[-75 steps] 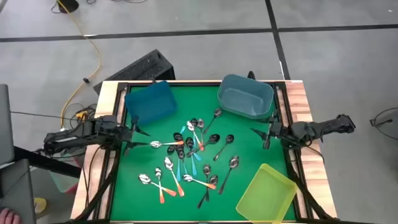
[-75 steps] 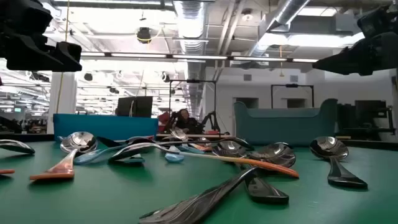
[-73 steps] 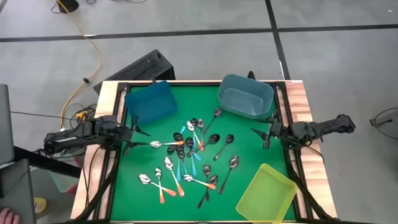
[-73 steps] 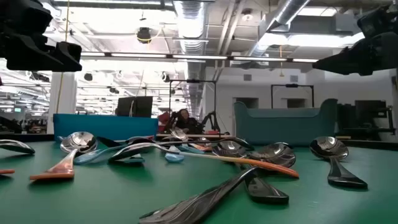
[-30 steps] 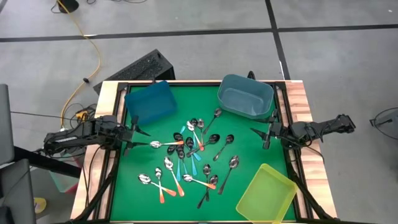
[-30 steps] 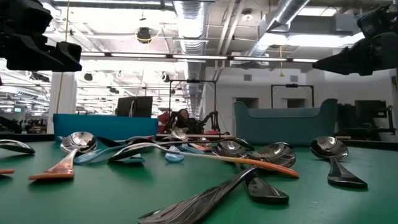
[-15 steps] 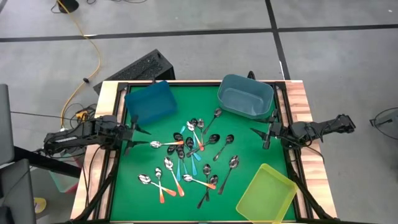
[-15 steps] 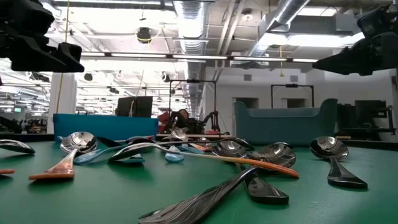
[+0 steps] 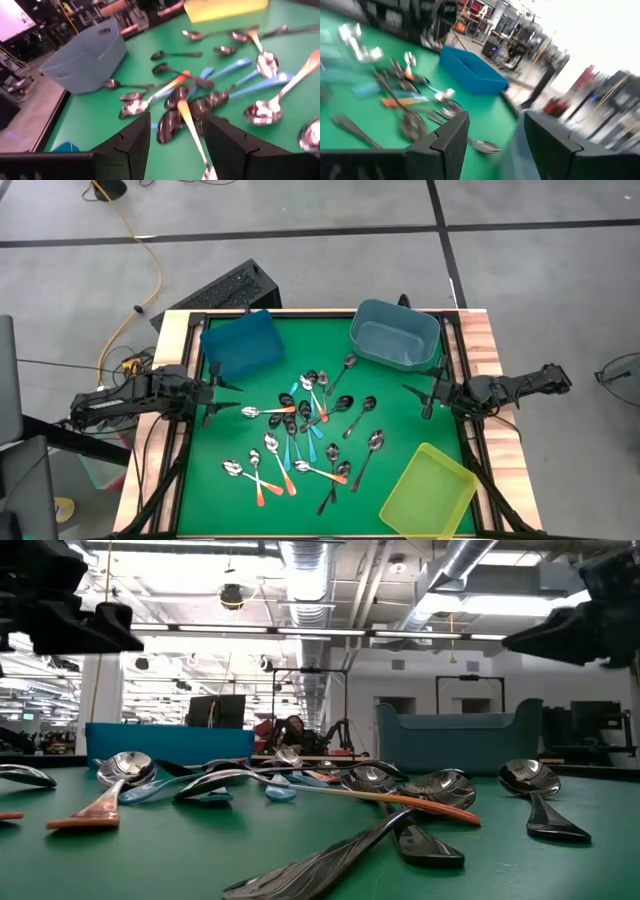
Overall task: Sort silverware by color (type)
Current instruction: Put the orange spoon into the dark blue bin
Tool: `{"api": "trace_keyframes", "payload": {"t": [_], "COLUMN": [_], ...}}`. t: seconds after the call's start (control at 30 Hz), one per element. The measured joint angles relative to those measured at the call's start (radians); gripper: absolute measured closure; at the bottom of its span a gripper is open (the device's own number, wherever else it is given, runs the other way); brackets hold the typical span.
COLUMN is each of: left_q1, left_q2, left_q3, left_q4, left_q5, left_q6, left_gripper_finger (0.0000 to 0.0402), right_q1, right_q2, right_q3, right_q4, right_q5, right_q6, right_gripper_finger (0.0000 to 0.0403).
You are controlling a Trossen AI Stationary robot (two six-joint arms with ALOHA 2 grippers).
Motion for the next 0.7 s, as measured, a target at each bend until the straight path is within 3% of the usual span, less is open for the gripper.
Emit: {"api": "trace_keyframes", "payload": {"t": [0.2,0.37,0.57,0.63,0.7], "left_q1": [0.000,0.000,0.000,0.000,-0.001], "left_q2": [0.000,0.000,0.000,0.000,0.002], "left_q3": [0.000,0.001,0.001,0.001,0.001], "left_q4": [0.196,0.240,0.229,0.229,0.236], "left_q5": [0.077,-0.015,-0.102,-0.101,-0.098], "left_q6": [-0.327,-0.494,-0.597,-0.583,-0.610], "left_gripper_finger": [0.0237,0.0237,0.0237,0.0237,0.0237], "right_q1": [0.000,0.001,0.001,0.001,0.001], "right_q2": [0.000,0.000,0.000,0.000,0.000], "right_q3": [-0.002,-0.006,-0.006,-0.006,-0.003], "right_q4": [0.015,0.073,0.099,0.132,0.172], "right_q5": [0.007,0.007,-0.092,-0.096,-0.096], "right_q6": [-0.287,-0.579,-0.689,-0.651,-0.501], "right_gripper_finger": [0.0182,0.0182,0.0182,0.0182,0.0182]}}
